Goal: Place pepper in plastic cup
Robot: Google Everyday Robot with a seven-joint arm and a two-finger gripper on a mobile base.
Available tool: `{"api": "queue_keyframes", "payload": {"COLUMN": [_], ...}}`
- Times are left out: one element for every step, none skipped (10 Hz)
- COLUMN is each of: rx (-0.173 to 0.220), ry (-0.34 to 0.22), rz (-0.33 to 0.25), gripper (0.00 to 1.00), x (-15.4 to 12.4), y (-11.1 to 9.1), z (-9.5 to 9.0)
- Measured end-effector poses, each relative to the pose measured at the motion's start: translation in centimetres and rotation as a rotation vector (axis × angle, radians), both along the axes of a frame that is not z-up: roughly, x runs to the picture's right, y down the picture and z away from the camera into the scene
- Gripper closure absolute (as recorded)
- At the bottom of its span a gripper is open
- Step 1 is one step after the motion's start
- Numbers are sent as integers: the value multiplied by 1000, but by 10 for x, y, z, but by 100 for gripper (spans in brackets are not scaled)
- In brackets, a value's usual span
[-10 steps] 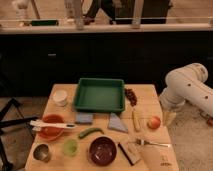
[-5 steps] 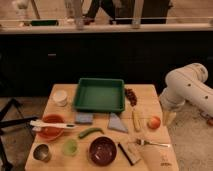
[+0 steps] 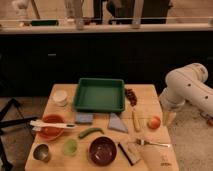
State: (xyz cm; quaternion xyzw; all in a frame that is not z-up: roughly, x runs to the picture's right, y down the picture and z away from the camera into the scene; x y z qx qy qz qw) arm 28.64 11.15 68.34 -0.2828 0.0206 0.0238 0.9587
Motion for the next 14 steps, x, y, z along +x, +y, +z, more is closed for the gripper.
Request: {"api": "queue_keyframes", "payload": {"rx": [0, 0, 0, 0, 0, 0, 0, 0, 0, 0, 0, 1, 5, 5], "ry": [0, 0, 0, 0, 0, 0, 0, 0, 0, 0, 0, 0, -9, -28], "rz": [0, 0, 0, 0, 0, 0, 0, 0, 0, 0, 0, 2, 0, -7], "gripper": [20, 20, 20, 20, 20, 20, 20, 20, 20, 20, 20, 20, 20, 20], "x": [0, 0, 0, 0, 0, 0, 0, 0, 0, 0, 0, 0, 0, -3], "y": [0, 0, 0, 0, 0, 0, 0, 0, 0, 0, 0, 0, 0, 2], "z": [0, 0, 0, 0, 0, 0, 0, 0, 0, 0, 0, 0, -1, -1]}}
